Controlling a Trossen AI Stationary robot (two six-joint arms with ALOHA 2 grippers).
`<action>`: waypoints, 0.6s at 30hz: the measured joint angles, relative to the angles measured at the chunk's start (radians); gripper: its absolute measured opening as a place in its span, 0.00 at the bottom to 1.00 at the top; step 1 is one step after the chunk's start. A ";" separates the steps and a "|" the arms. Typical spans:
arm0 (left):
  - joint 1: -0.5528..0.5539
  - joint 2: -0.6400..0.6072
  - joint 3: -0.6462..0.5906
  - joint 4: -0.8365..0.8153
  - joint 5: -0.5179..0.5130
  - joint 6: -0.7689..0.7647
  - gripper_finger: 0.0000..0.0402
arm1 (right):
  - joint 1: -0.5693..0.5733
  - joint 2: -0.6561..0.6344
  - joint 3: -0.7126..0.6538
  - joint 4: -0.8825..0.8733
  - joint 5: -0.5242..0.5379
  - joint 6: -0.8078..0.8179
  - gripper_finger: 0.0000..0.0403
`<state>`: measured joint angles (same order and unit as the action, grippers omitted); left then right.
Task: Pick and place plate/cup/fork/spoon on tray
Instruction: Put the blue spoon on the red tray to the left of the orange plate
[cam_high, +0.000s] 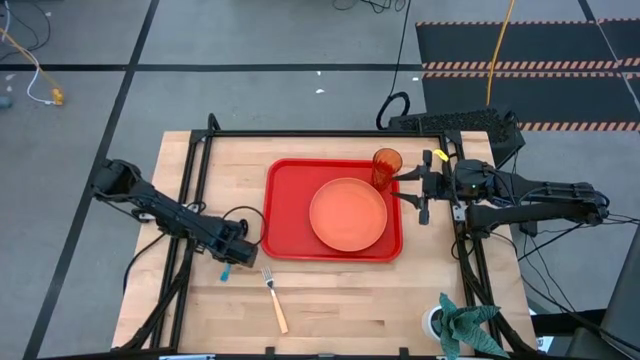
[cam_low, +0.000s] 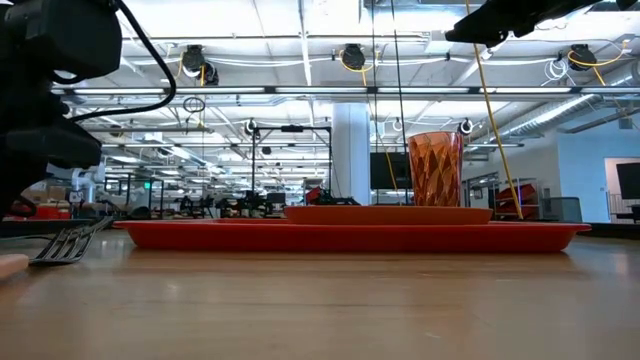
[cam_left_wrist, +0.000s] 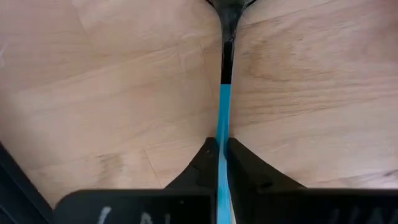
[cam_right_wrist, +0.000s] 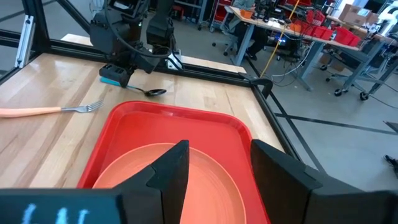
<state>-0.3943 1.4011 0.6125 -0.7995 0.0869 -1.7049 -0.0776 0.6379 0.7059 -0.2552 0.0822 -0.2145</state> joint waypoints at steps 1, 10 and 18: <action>0.000 -0.011 -0.001 -0.005 0.000 -0.002 0.05 | 0.000 0.000 0.000 0.001 0.000 -0.003 0.41; 0.006 -0.119 0.035 -0.014 -0.111 -0.033 0.01 | 0.000 0.000 0.000 0.003 0.000 -0.007 0.41; 0.067 -0.158 0.174 -0.072 -0.244 0.045 0.00 | 0.000 0.000 0.000 0.004 0.000 -0.011 0.41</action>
<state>-0.3269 1.2434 0.7863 -0.8720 -0.1575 -1.6596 -0.0776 0.6380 0.7059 -0.2509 0.0826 -0.2253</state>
